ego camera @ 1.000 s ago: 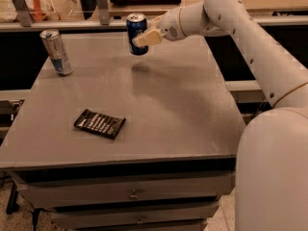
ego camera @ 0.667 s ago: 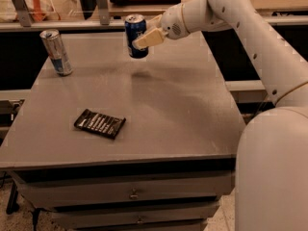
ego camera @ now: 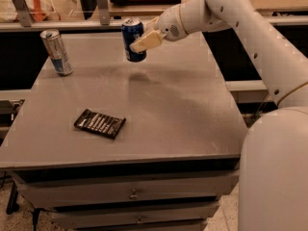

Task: Move pepsi can near rxbar chocolate

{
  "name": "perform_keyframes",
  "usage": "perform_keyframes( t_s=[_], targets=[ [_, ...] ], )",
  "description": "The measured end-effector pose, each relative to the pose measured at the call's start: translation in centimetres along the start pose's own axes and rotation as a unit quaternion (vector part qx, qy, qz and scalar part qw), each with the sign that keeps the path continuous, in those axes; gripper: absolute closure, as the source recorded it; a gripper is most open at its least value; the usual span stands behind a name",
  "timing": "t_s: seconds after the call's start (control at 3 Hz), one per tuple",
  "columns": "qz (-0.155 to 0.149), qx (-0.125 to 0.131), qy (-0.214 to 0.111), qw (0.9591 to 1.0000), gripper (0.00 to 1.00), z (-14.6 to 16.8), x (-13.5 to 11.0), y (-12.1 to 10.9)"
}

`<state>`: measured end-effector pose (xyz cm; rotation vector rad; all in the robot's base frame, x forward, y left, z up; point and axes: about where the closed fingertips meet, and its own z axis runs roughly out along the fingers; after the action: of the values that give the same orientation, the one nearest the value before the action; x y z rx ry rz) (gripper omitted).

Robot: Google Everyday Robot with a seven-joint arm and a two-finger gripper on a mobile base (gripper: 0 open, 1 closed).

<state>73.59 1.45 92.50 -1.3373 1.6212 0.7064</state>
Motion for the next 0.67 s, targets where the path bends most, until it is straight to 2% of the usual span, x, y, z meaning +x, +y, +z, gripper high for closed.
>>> perform_keyframes(
  t_s=[0.33,0.67],
  targets=[
    [0.000,-0.037,0.001,0.9993,1.00,0.9,-0.4,3.4],
    [0.000,-0.079,-0.016,0.9968,1.00,1.7,-0.6,7.5]
  ],
)
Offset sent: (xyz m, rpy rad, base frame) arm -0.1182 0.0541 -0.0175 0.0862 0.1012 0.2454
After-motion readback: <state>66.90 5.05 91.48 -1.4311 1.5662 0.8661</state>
